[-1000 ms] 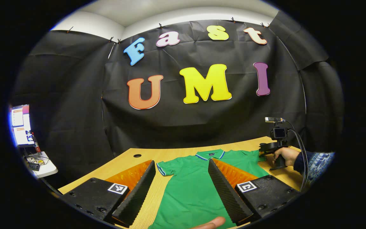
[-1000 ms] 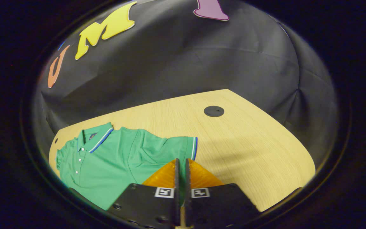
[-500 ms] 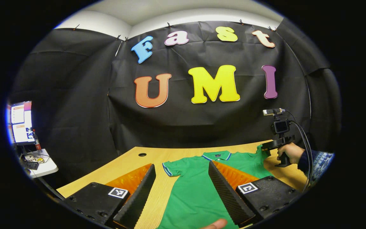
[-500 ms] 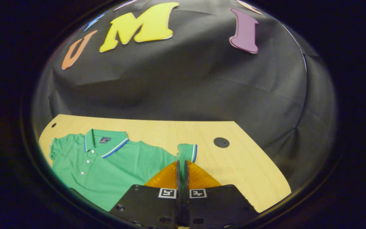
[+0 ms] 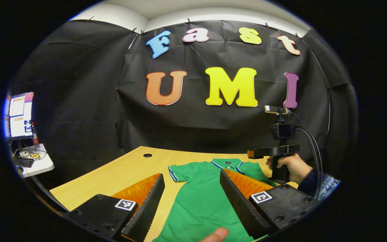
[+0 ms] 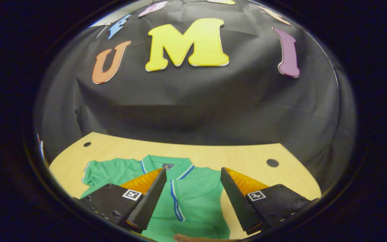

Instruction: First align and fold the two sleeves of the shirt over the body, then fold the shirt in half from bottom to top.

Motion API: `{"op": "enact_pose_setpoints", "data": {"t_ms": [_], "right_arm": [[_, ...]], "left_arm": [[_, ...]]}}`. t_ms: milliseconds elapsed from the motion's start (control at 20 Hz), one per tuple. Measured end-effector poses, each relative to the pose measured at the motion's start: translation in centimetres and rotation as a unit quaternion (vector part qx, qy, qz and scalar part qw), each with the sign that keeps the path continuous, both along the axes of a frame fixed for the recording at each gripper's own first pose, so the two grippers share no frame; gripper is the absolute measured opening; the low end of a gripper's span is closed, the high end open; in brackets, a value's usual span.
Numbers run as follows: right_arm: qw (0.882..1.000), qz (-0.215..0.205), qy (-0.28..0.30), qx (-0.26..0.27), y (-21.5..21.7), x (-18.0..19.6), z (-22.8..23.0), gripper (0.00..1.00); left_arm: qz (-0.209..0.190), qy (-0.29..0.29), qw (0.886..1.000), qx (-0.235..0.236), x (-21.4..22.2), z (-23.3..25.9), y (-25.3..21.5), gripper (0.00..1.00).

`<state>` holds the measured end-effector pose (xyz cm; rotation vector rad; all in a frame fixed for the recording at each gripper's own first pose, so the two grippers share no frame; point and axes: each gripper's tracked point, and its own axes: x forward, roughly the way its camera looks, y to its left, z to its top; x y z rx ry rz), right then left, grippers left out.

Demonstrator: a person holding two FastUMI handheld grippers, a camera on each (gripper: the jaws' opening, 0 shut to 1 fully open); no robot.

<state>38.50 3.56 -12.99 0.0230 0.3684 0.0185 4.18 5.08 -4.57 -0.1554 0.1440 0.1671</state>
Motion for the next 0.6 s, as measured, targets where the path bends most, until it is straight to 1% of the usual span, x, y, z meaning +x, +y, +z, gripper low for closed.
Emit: {"op": "enact_pose_setpoints", "data": {"t_ms": [100,200,250,300,350,450,500,600], "right_arm": [[1.000,0.011,-0.028,-0.005,-0.8,-2.5,2.9,0.96],[0.998,0.014,-0.058,-0.012,-2.6,-5.3,5.3,0.96],[0.998,0.013,-0.067,-0.015,-3.6,-6.9,6.2,0.96],[0.997,0.014,-0.074,-0.016,-4.5,-8.7,6.9,0.95],[0.996,0.017,-0.082,-0.014,-5.2,-10.4,7.5,0.96],[0.995,0.024,-0.094,-0.005,-6.5,-13.9,8.4,0.96],[0.994,0.025,-0.102,-0.002,-7.3,-15.7,8.5,0.95],[0.992,0.035,-0.121,0.009,-8.1,-19.2,8.9,0.95]], "left_arm": [[0.003,0.010,1.000,-0.008,0.6,-0.7,0.0,1.00],[0.007,0.026,1.000,-0.012,1.5,-1.3,0.1,1.00],[0.003,0.029,1.000,-0.004,2.0,-1.1,-0.1,1.00],[0.008,0.037,0.999,0.000,2.5,-0.7,0.2,1.00],[0.009,0.037,0.999,0.001,3.1,-0.1,0.4,1.00],[0.002,0.030,0.999,-0.011,4.6,1.3,0.5,1.00],[0.007,0.033,0.999,-0.007,5.4,1.9,1.0,1.00],[0.016,0.030,0.999,0.024,7.4,3.3,2.5,1.00]]}}
